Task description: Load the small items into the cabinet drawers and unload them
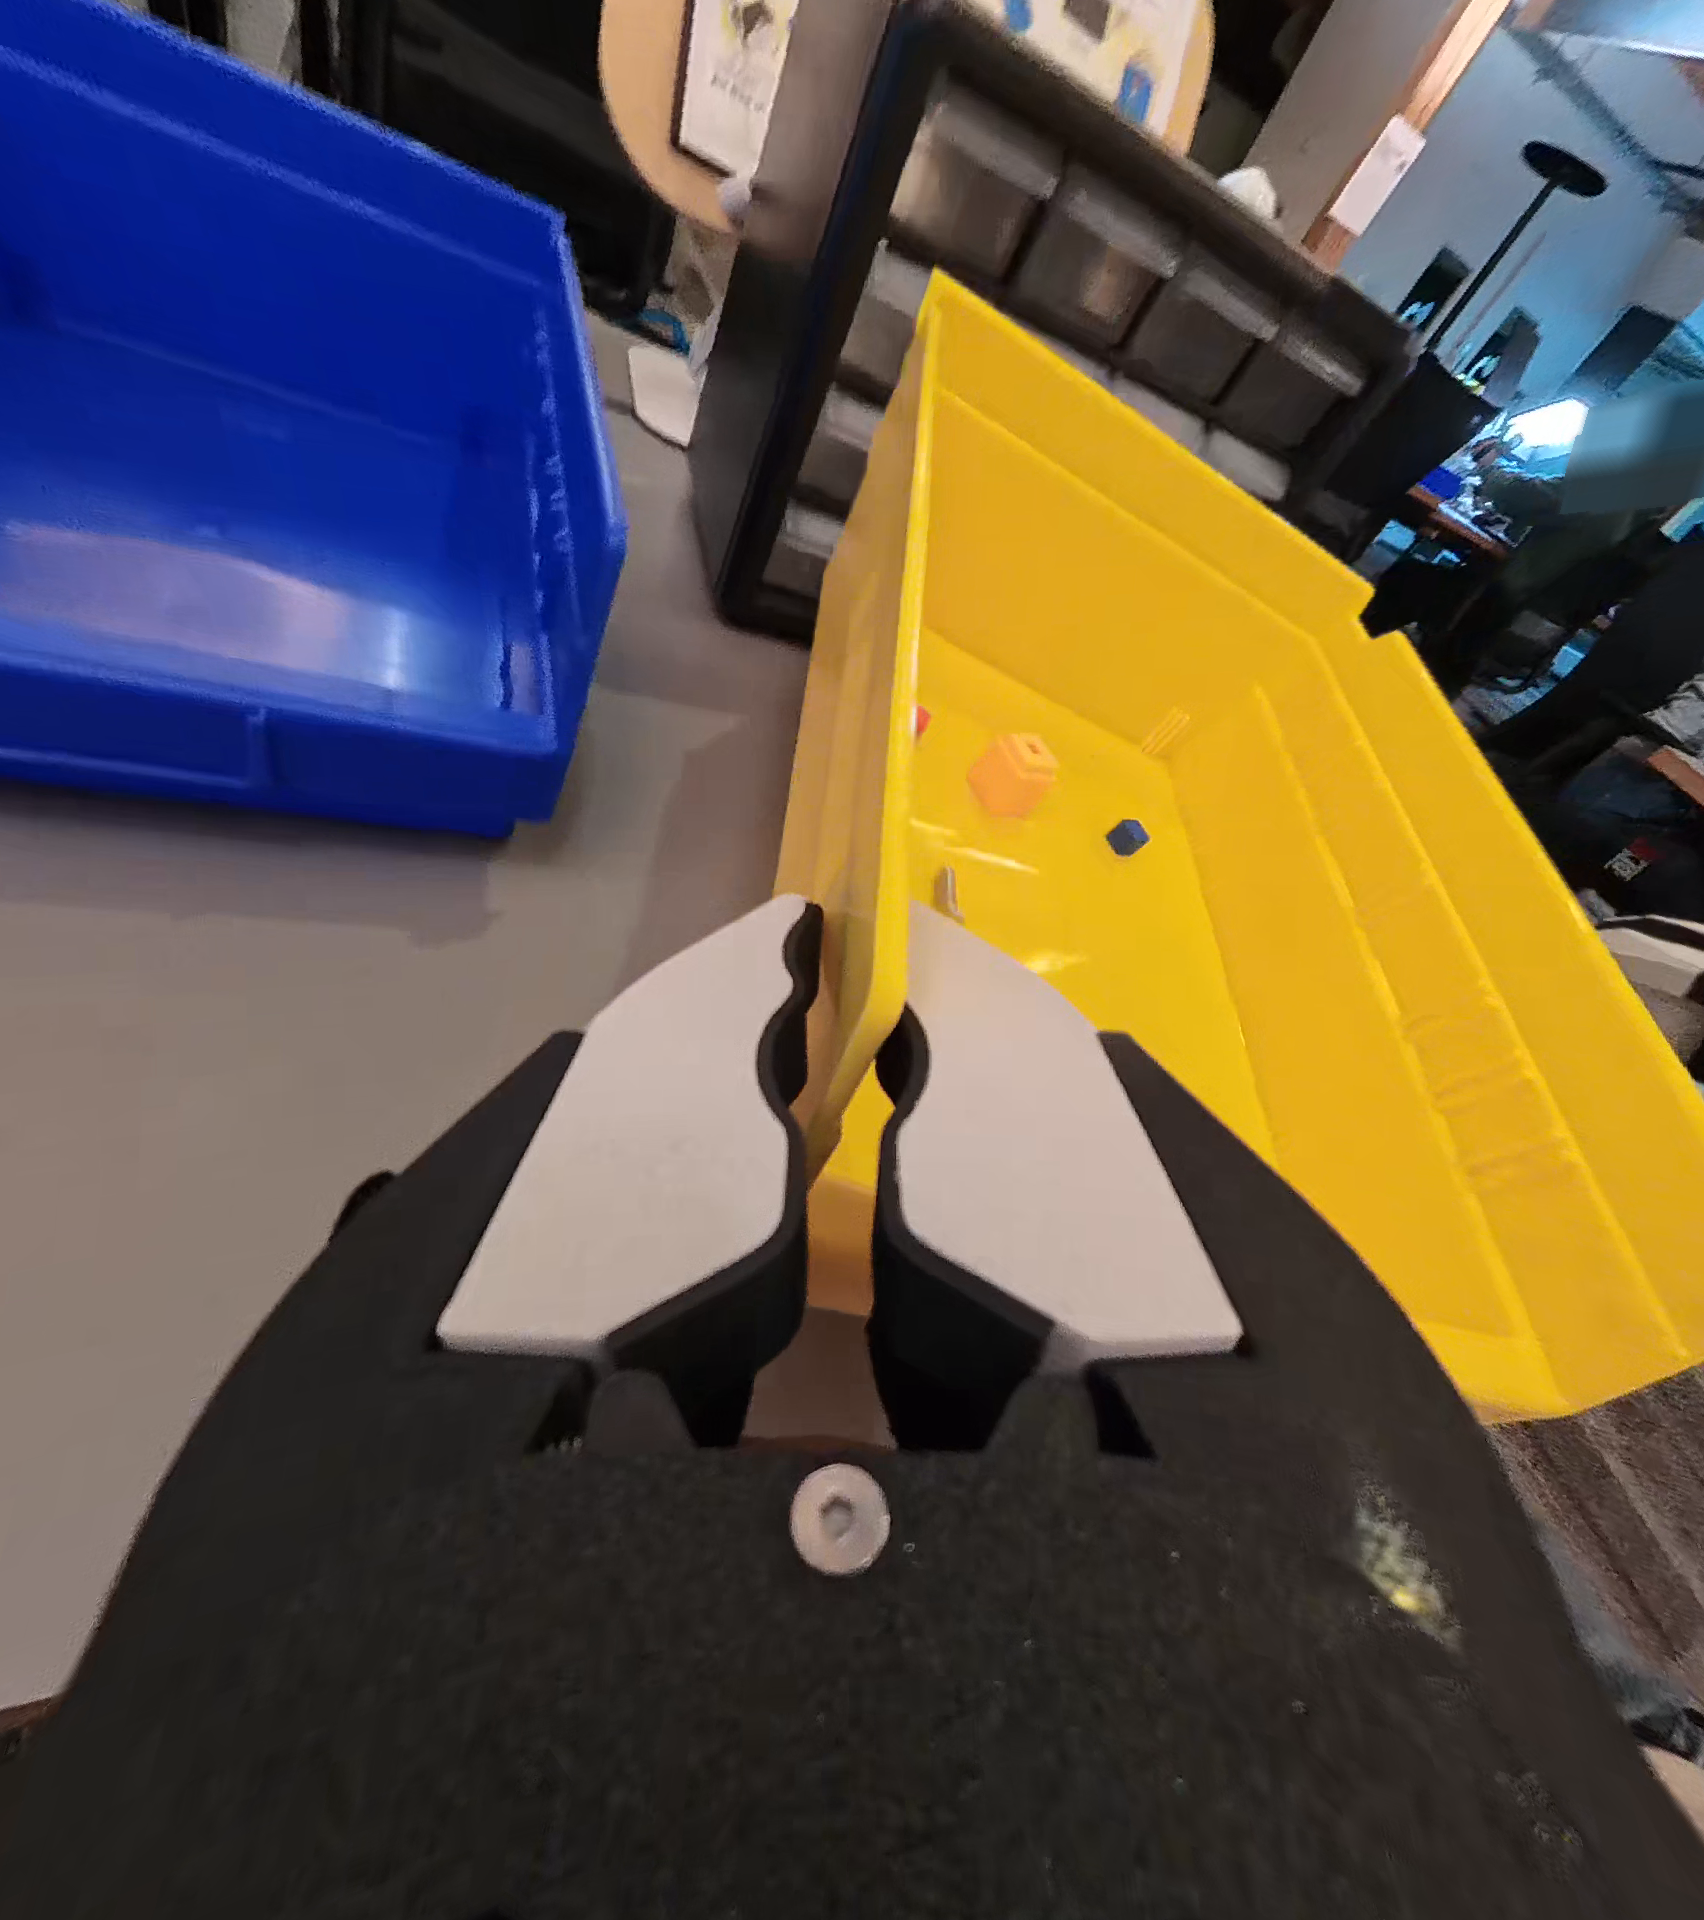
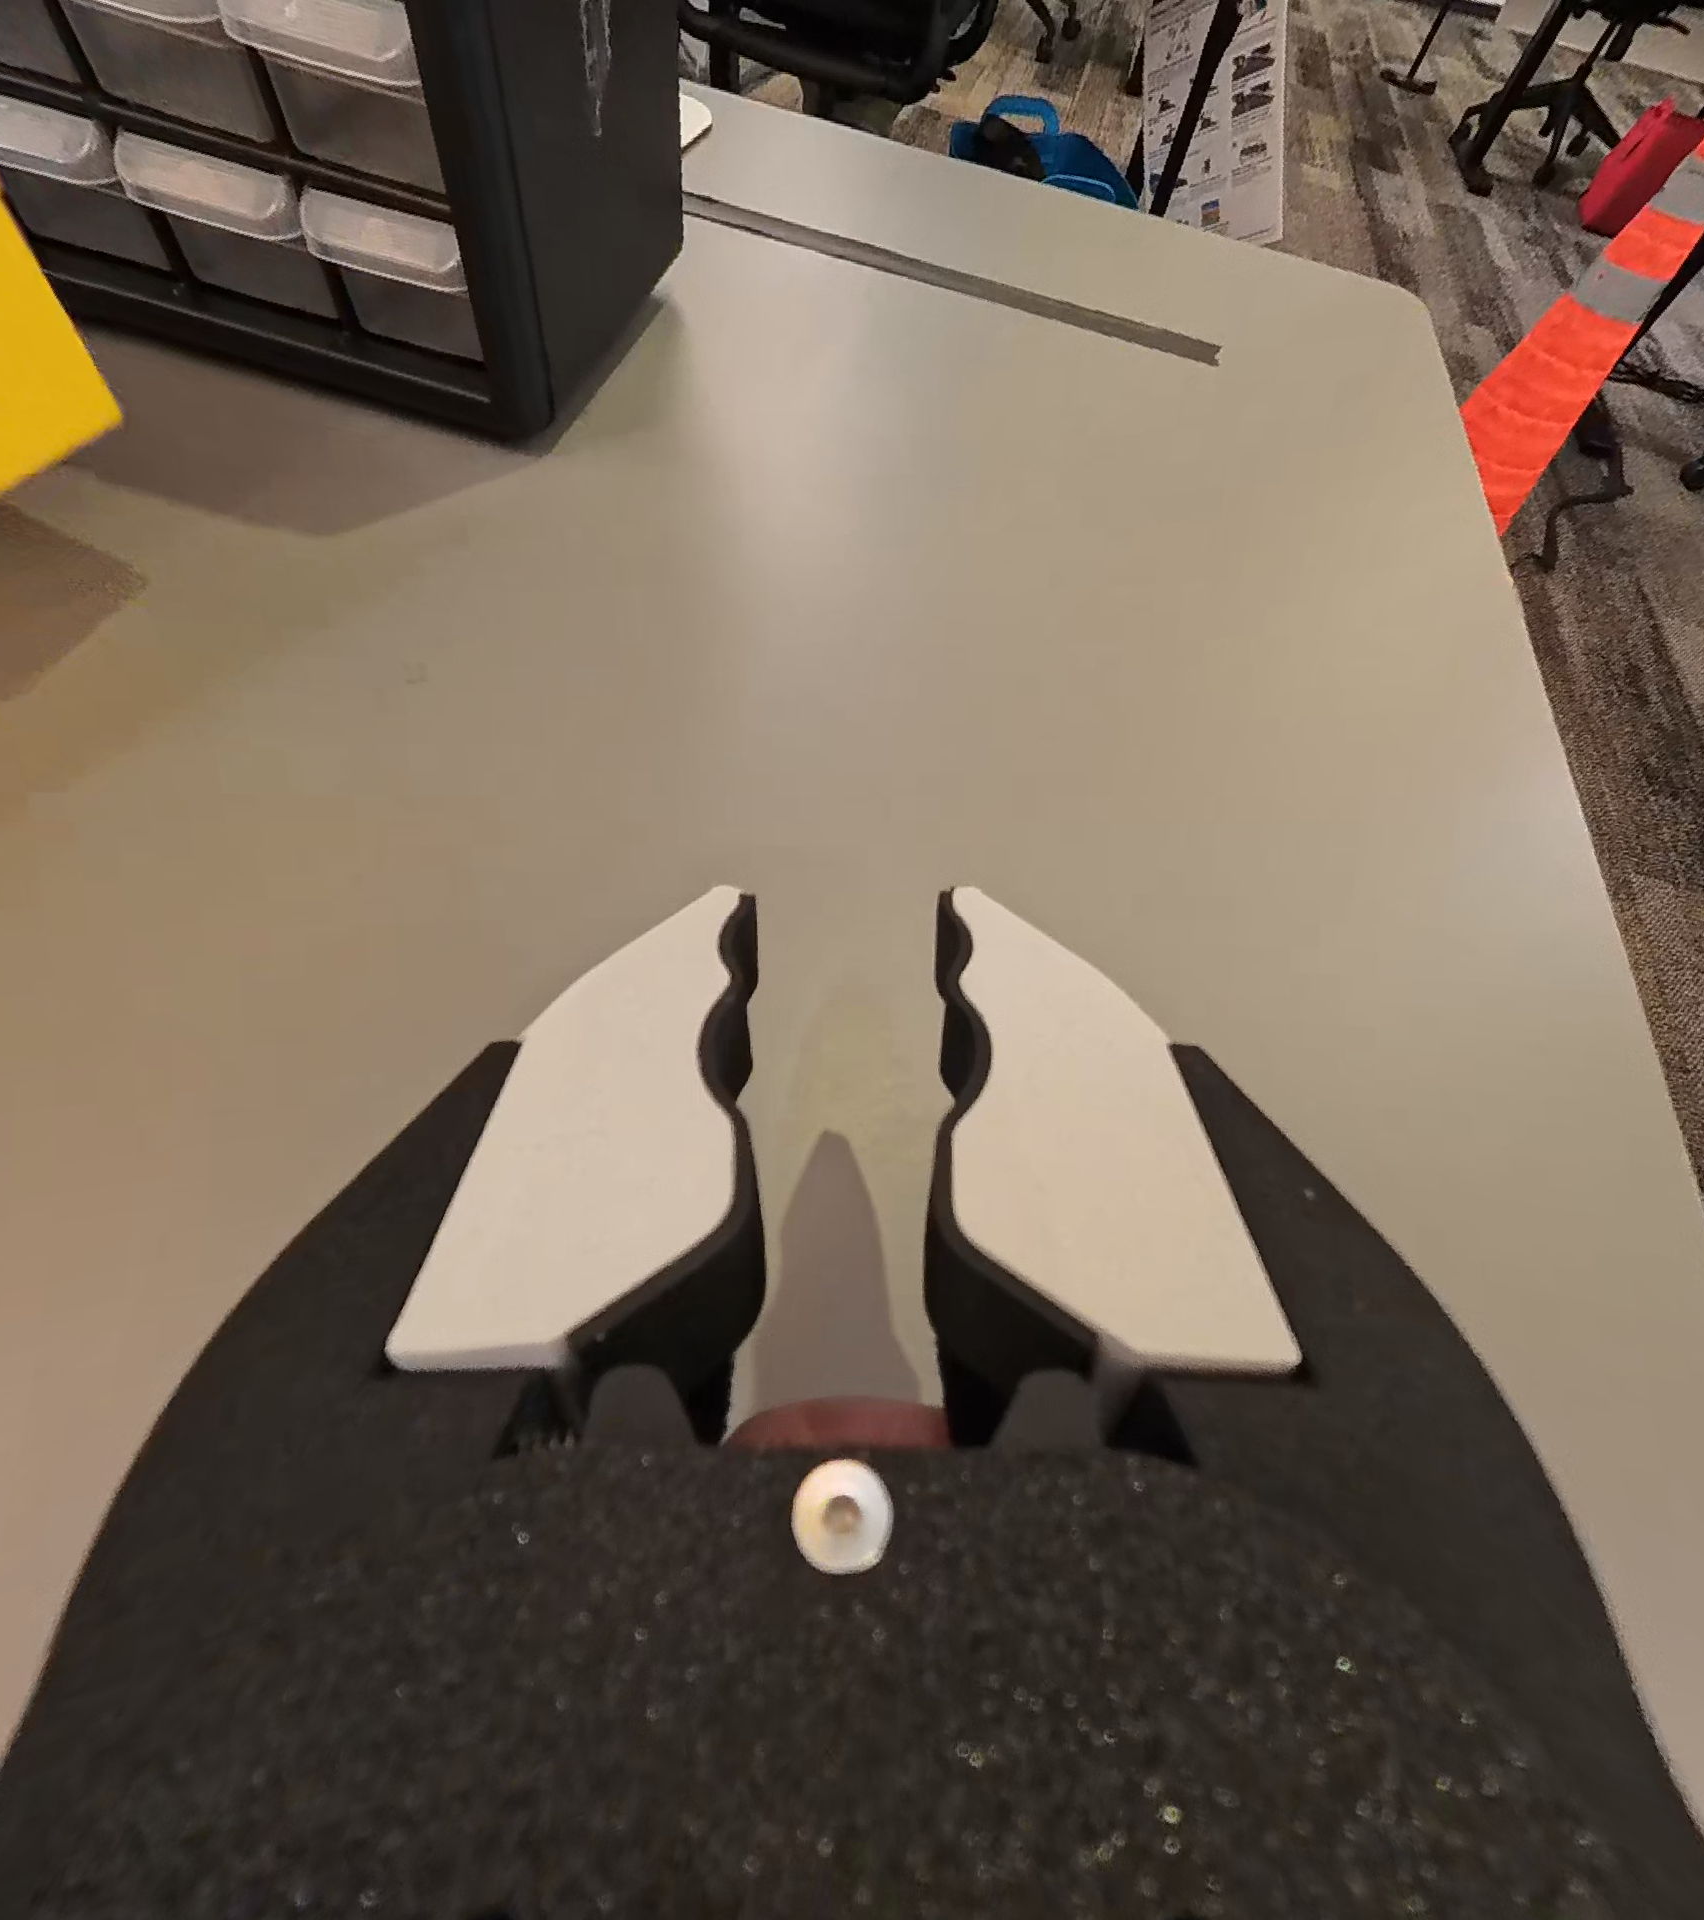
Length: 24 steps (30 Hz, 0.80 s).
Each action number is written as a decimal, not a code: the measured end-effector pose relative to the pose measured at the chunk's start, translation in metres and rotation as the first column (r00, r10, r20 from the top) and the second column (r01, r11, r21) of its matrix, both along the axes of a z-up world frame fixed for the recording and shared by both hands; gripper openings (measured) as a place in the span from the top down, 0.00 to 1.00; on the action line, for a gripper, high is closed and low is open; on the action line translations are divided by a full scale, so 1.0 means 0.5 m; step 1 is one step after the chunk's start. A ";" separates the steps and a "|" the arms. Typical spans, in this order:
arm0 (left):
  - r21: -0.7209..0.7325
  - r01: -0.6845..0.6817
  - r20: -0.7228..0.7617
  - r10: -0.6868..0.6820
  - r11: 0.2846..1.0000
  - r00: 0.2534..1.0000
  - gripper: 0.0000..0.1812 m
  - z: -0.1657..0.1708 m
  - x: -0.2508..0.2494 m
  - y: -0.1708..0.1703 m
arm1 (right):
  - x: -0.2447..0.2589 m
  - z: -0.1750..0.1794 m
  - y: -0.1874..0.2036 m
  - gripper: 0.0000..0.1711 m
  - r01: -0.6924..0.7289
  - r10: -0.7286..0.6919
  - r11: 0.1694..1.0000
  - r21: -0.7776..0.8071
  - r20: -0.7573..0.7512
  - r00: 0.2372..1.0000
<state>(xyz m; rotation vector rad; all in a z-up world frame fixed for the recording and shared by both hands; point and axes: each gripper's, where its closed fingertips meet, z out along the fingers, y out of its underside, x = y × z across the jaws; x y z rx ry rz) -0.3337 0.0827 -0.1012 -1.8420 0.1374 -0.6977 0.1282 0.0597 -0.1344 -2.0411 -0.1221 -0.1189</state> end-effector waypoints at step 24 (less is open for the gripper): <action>-0.109 -0.272 -0.355 0.218 0.956 0.909 0.60 0.002 -0.396 0.137 | -0.042 -0.007 0.011 0.81 -0.046 0.047 0.999 -0.014 0.037 0.998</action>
